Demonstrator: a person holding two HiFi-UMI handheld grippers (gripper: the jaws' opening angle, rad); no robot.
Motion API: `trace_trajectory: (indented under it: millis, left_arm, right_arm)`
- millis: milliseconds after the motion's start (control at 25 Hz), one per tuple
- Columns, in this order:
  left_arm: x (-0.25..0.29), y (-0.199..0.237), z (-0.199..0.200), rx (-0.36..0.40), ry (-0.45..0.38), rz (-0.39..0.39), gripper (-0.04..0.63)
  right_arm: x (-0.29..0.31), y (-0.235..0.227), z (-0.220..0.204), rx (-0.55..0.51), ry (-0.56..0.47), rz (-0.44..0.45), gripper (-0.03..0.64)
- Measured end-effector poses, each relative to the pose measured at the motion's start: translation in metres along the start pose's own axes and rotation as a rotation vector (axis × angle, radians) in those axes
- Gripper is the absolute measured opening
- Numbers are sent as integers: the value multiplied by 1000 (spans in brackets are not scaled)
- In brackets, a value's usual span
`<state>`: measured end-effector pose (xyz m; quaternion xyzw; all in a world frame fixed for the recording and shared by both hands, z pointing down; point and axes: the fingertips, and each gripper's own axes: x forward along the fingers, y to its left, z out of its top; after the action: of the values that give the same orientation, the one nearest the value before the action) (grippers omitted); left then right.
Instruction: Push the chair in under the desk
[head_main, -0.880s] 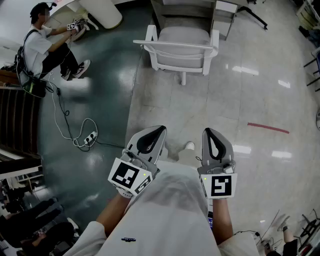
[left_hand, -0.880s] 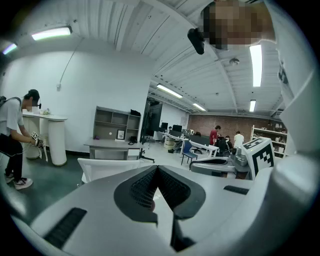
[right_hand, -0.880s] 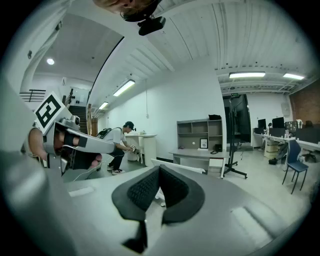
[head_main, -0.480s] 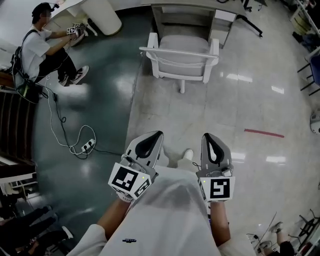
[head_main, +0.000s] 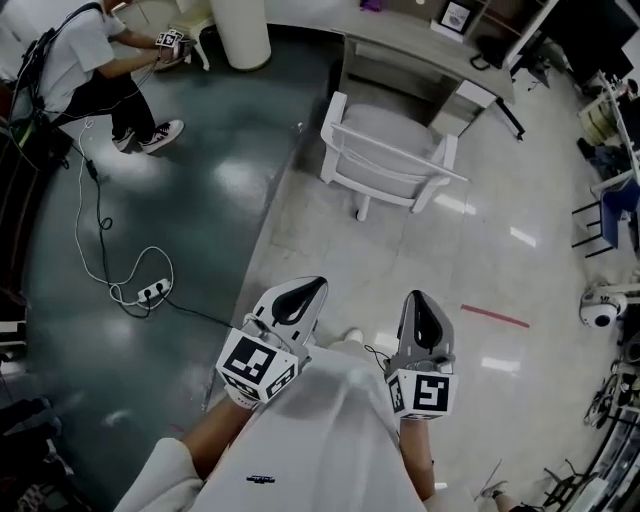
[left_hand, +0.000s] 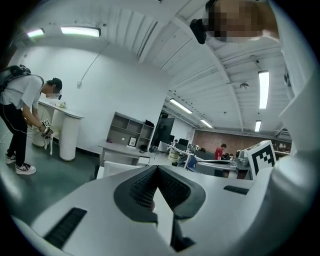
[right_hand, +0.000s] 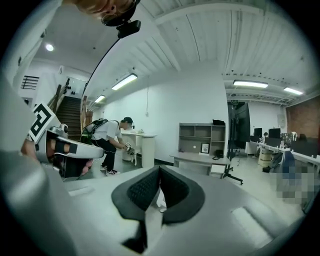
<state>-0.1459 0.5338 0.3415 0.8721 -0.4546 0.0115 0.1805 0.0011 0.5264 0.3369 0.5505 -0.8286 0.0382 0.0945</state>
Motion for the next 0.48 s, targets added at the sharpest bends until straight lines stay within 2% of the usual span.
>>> trace_trajectory:
  millis: [160,320,480]
  left_arm:
    - [-4,30,11,6,-1,-26,8]
    - [-9,48,10,-30,11,-45,8]
    - [4,61,21,-7,12,-58,8]
  right_arm:
    - [26,19,11,-15,-8,-22,12]
    - [31,31,8,-4,19,-44,12]
    - [44,28,12,-12,21,-50,12]
